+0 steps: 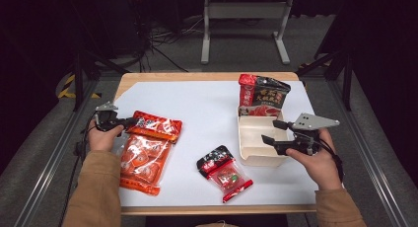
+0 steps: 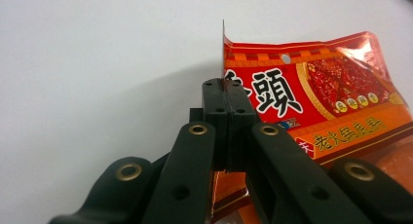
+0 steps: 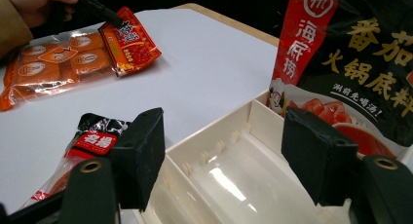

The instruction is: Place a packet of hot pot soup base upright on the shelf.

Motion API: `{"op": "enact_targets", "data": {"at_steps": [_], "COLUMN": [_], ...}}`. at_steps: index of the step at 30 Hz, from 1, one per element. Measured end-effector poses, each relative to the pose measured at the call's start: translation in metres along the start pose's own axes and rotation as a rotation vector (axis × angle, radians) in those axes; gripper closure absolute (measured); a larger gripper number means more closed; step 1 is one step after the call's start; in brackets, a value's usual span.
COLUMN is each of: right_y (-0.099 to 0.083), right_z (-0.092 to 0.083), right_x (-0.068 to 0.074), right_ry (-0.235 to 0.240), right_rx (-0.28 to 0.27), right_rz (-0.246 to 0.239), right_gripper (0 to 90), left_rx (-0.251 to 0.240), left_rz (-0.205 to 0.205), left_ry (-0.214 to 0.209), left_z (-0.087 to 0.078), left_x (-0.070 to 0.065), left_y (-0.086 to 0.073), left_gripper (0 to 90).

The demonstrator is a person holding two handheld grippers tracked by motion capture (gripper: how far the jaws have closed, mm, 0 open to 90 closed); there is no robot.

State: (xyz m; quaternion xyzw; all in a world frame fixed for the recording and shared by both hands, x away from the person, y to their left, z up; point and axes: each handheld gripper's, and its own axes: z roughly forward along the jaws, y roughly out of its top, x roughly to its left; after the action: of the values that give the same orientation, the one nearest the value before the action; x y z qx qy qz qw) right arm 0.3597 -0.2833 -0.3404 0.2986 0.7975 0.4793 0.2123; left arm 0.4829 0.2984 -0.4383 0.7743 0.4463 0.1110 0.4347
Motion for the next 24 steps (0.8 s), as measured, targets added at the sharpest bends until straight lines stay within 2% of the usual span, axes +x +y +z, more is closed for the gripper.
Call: {"op": "enact_targets", "data": {"at_steps": [3, 8, 15, 19, 24], "right_y": [0.001, 0.003, 0.008, 0.011, 0.014], "right_z": [0.000, 0.001, 0.003, 0.004, 0.007], "right_x": [0.000, 0.000, 0.002, 0.004, 0.008], "right_ry": [0.006, 0.019, 0.043, 0.061, 0.086], "right_rx": [-0.004, -0.009, -0.024, -0.027, -0.036], "right_rz": [0.005, 0.018, 0.027, 0.029, 0.034], "right_gripper": [36.4, 41.1, 43.8, 44.8, 44.6], "left_rx": [-0.022, -0.086, -0.145, -0.178, -0.205], "left_rz": [-0.004, -0.010, 0.020, 0.055, 0.075], "left_ry": [-0.003, -0.018, -0.018, -0.019, -0.026], "left_z": [-0.006, -0.026, -0.051, -0.061, -0.072], "left_x": [-0.002, -0.010, -0.022, -0.031, -0.040], "left_y": [0.002, 0.011, 0.020, 0.025, 0.030], "left_gripper": [90.0, 90.0, 90.0, 90.0, 90.0]}}
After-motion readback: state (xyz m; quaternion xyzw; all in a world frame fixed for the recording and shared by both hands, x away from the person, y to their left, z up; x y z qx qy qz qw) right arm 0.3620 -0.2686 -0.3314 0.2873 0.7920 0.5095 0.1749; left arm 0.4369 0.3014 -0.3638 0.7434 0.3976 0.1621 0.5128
